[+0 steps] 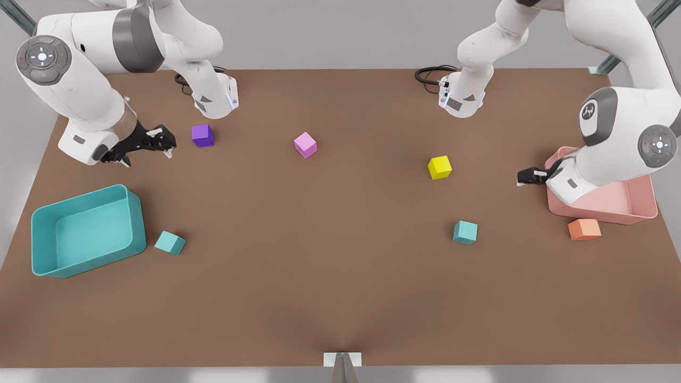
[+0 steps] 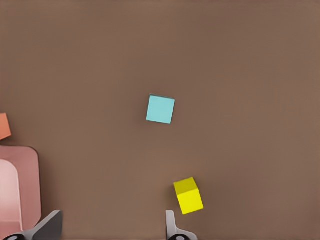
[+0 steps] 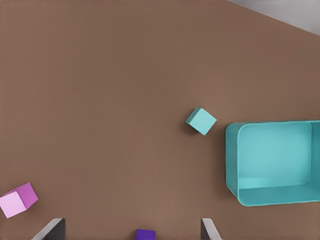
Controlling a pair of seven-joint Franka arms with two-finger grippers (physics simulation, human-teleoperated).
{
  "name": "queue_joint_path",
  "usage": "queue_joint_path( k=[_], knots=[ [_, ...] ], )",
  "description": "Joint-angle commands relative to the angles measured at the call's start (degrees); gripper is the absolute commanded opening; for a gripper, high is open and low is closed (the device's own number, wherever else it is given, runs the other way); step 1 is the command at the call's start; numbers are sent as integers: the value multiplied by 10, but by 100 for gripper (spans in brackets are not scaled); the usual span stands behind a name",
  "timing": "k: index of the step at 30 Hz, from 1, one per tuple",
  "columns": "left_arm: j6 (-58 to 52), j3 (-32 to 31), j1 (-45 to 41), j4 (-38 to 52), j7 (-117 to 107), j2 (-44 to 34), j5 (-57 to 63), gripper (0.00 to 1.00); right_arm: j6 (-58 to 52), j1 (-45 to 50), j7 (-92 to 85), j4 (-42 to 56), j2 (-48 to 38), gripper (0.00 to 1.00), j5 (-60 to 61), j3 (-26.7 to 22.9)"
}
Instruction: Stack the two blue cubes on top of each other
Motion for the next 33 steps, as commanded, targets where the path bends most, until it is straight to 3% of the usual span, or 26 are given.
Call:
queue_joint_path(
  k=[1,3,5,9,13,18,30,33],
  knots=[
    [6,0,0,0,-1,1,0,100,9,-1,-9,-1,1,100,0,0],
    [6,0,1,0,-2,5,1,100,7,-3,-18,38,85,100,-7,-6],
    [9,2,3,1,-1,9,0,100,85,-8,-8,48,190,100,-44,-6],
    [9,3,6,1,0,13,-1,100,203,-71,98,46,290,100,-1,-6],
    [9,3,5,1,0,13,-2,100,237,-88,157,37,322,100,-1,-6],
    [8,3,5,0,0,16,-2,100,344,-124,188,-90,292,100,23,-10],
    [8,3,4,0,0,16,-2,100,359,-140,289,-101,318,100,47,-29],
    [8,3,4,0,0,16,-2,100,359,-140,311,-145,308,100,47,-29]
  ],
)
